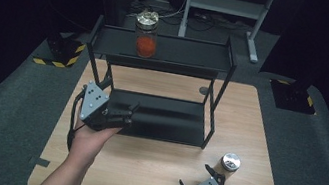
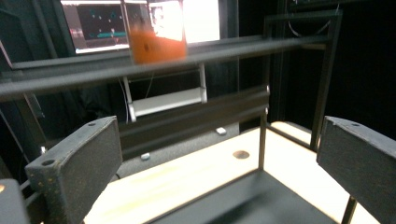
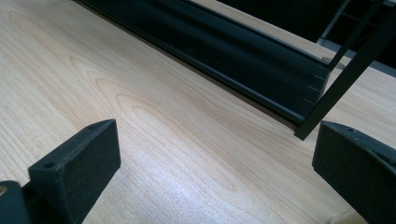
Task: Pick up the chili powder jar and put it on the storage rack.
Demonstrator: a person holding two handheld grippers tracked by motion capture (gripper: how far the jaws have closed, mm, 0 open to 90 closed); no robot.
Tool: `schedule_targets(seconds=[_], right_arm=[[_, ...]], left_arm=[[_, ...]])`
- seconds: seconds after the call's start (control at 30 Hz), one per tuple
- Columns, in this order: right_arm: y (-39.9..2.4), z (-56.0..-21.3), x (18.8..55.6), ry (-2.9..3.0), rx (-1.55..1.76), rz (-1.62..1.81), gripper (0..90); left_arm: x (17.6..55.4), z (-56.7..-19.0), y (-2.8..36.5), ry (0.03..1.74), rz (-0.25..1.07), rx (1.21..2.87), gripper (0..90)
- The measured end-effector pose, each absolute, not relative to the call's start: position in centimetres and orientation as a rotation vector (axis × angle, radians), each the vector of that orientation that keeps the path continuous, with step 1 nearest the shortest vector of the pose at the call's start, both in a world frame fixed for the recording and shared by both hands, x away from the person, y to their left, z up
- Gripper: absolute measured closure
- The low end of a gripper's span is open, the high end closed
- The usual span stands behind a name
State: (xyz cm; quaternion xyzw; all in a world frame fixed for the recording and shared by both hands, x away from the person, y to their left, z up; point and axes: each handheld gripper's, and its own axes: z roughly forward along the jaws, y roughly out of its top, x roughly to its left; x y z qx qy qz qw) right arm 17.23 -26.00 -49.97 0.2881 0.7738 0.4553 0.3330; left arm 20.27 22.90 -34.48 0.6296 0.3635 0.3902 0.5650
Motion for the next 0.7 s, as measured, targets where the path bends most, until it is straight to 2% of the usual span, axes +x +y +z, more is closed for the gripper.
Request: schedule_targets(seconds=[0.27, 0.7], right_arm=[[-26.0, -50.0, 17.2, 2.019, 0.751, 1.188, 0.0], [-25.9, -50.0, 17.1, 2.015, 0.754, 1.186, 0.0]], left_arm=[[19.6, -37.2, 23.1, 0.858, 0.907, 1.503, 0.4], [18.2, -43.5, 23.7, 0.926, 0.812, 1.574, 0.4]])
